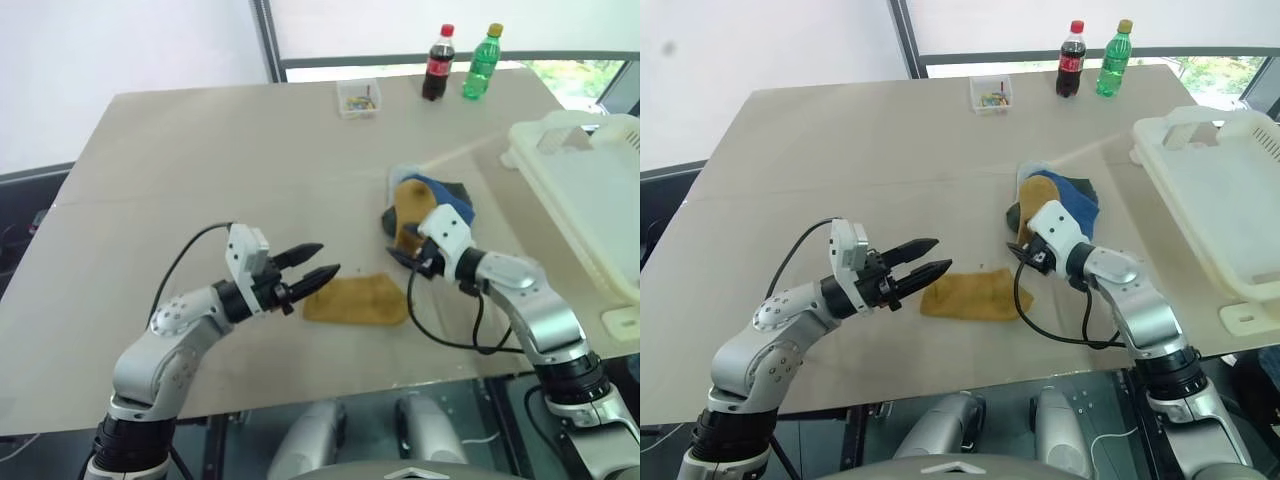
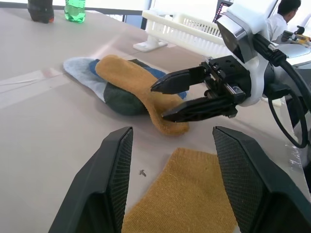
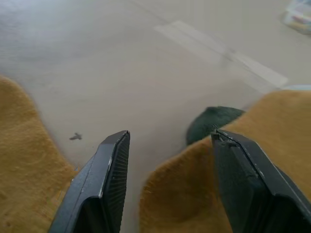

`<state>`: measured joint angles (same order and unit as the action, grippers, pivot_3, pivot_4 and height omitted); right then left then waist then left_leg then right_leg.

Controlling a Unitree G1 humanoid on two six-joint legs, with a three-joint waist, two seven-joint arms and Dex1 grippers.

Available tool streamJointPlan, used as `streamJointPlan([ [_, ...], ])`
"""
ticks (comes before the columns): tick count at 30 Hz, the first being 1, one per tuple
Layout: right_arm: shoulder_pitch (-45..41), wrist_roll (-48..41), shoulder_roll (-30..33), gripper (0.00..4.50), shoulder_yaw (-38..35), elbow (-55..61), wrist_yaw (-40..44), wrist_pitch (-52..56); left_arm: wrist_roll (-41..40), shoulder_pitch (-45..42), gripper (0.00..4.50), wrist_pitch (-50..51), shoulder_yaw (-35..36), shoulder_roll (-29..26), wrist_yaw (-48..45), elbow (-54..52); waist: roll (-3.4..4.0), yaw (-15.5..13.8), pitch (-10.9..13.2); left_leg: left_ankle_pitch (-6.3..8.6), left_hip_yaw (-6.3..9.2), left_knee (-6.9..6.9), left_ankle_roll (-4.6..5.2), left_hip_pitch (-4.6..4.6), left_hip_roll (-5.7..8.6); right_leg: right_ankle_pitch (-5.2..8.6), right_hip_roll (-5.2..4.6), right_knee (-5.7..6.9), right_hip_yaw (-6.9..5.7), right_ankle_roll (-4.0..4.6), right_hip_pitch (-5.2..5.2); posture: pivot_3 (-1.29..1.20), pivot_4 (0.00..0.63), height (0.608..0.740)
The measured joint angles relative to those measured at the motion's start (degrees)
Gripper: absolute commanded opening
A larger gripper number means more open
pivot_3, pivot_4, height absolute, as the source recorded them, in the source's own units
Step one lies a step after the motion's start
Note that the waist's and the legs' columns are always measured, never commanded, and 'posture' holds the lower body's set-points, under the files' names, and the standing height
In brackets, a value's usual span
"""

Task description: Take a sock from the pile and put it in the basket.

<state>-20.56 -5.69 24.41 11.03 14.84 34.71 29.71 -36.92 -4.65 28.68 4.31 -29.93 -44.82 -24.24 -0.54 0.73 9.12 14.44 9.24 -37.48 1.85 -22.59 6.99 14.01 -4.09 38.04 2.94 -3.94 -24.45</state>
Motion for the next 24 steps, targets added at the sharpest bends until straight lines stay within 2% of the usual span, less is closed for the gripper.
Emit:
streamJointPlan([
  [4, 0.6, 2.1, -1.1, 2.81, 0.2, -0.1, -3.1, 0.2, 0.0, -1.6, 2.74, 0.0, -0.2, -0.1, -0.4, 0.2, 0.0, -0.1, 0.0, 0.0, -0.05, 0.0, 0.0, 0.0, 0.0, 0.0, 0.0, -0.01, 0.02, 0.0, 0.0, 0.0, 0.15, 0.729],
  [5, 0.6, 2.4, -1.5, 2.21, 0.4, -0.2, -3.6, 0.2, 0.0, -2.2, 2.74, 0.0, -0.2, -0.2, -0.5, 0.2, 0.0, -0.1, 0.0, 0.0, -0.05, 0.0, 0.0, 0.0, 0.0, 0.0, 0.0, -0.01, 0.02, 0.0, 0.0, 0.0, 0.15, 0.729],
  [6, 0.6, 2.6, -1.7, 1.9, 0.6, -0.3, -3.8, 0.2, 0.0, -2.5, 2.74, 0.0, -0.2, -0.2, -0.5, 0.2, 0.0, 0.0, 0.0, 0.0, -0.06, 0.0, 0.0, 0.0, 0.0, 0.0, 0.0, -0.01, 0.04, 0.0, 0.0, 0.0, 0.15, 0.729],
  [8, 0.7, 2.7, -2.0, 0.88, 0.9, -0.3, -4.0, 0.6, 0.0, -2.5, 2.74, 0.2, -0.3, -0.3, -0.5, 0.2, 0.0, 0.0, 0.0, 0.0, -0.07, 0.02, 0.0, 0.0, 0.0, 0.0, 0.01, -0.02, 0.05, 0.0, -0.02, 0.0, 0.15, 0.729],
  [10, 1.0, 2.4, -2.5, 0.07, 0.9, -0.1, -4.0, 1.9, 0.0, -2.6, 2.74, 0.6, -0.3, -0.6, -0.5, 0.2, 0.0, 0.0, 0.0, 0.0, -0.07, 0.03, 0.0, 0.0, 0.0, 0.0, 0.01, -0.02, 0.05, 0.0, -0.03, 0.0, 0.15, 0.729],
  [17, 1.7, 0.6, -2.3, 0.07, 0.9, 2.0, -3.5, 5.7, -0.4, -2.6, 2.74, 1.0, -0.2, -1.2, -0.4, 0.2, 0.0, -0.1, 0.0, 0.0, -0.08, 0.04, 0.0, 0.0, 0.0, 0.0, 0.0, -0.02, 0.06, 0.0, -0.03, 0.0, 0.15, 0.729],
  [20, 1.8, 0.1, -2.0, 0.86, 0.9, 2.1, -2.9, 6.6, -0.4, -2.6, 2.74, 1.2, -0.3, -1.2, -0.3, 0.2, 0.0, 0.0, 0.0, 0.0, -0.08, 0.04, 0.0, 0.0, 0.0, 0.0, 0.01, -0.02, 0.06, 0.0, -0.03, 0.0, 0.15, 0.729],
  [22, 2.6, 0.0, -1.0, 1.74, 1.0, 2.6, -2.4, 6.6, -0.4, -2.9, 2.74, 1.5, -0.3, -1.3, -0.1, 0.2, 0.0, -0.1, 0.0, 0.0, -0.08, 0.04, 0.0, 0.0, 0.0, 0.0, 0.0, -0.02, 0.05, 0.0, -0.03, 0.0, 0.15, 0.729],
  [23, 3.0, 0.0, -0.7, 1.97, 1.0, 2.8, -2.4, 6.5, -0.4, -2.9, 2.74, 1.5, -0.3, -1.3, 0.0, 0.2, 0.0, -0.1, 0.0, 0.0, -0.07, 0.04, 0.0, 0.0, 0.0, 0.0, 0.0, -0.02, 0.05, 0.0, -0.02, 0.0, 0.15, 0.729],
  [24, 3.9, 0.0, 0.3, 1.97, 1.0, 3.1, -2.0, 6.1, -0.5, -3.1, 2.74, 1.8, -0.3, -1.5, 0.0, 0.2, 0.0, -0.2, 0.0, 0.0, -0.08, 0.04, 0.0, -0.01, 0.0, 0.0, -0.01, -0.03, 0.05, 0.0, -0.02, 0.0, 0.15, 0.729],
])
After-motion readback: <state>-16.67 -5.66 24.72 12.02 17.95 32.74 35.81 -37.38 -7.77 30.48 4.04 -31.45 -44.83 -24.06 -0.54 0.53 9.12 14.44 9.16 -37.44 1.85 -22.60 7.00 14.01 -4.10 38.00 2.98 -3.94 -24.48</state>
